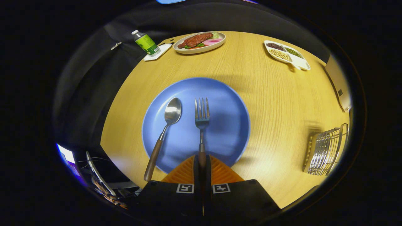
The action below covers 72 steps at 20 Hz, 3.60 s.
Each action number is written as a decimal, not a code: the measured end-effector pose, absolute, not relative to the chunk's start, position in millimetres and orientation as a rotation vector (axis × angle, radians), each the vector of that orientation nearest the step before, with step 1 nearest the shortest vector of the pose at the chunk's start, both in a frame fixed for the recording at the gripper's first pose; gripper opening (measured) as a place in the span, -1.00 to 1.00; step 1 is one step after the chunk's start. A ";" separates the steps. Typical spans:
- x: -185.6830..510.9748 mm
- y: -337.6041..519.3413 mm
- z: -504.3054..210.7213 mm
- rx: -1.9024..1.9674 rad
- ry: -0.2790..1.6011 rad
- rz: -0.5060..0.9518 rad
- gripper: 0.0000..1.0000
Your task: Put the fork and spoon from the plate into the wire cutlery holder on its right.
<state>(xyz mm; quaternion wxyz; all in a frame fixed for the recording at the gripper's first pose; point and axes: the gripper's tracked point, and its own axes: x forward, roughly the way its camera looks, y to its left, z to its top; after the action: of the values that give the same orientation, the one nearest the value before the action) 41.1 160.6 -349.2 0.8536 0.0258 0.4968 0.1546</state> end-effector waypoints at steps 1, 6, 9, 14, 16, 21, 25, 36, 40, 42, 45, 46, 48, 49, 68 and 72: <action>37.2 154.0 -340.8 0.036 1.040 0.331 -0.86; 13.2 119.4 -286.1 0.005 1.011 0.376 -0.86; 4.4 89.8 -253.7 0.007 0.989 0.375 -0.87; -9.3 18.5 -218.2 -0.034 1.021 0.322 -0.87; -15.6 -12.0 -211.9 -0.087 1.069 0.299 -0.87; -26.8 -66.6 -212.9 -0.220 1.203 0.314 -0.87; -20.9 -108.8 -229.1 -0.344 1.326 0.317 -0.86; -2.9 -128.7 -269.2 -0.461 1.546 0.347 -0.82; 9.5 -123.4 -275.5 -0.454 1.557 0.338 -0.75; 14.7 -120.9 -277.5 -0.441 1.536 0.329 -0.73; 19.2 -113.7 -270.2 -0.405 1.488 0.329 -0.65; 18.6 -111.4 -266.8 -0.385 1.472 0.335 -0.37; 14.5 -103.2 -257.6 -0.328 1.431 0.347 0.39; 13.3 -100.0 -251.5 -0.304 1.405 0.347 0.77; 9.7 34.6 -165.1 -0.023 0.843 0.328 1.00; 18.8 91.0 -168.9 -0.004 0.821 0.381 1.00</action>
<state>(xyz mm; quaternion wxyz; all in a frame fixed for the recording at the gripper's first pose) 18.8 91.0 -168.9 0.8993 -0.0020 0.3968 0.1841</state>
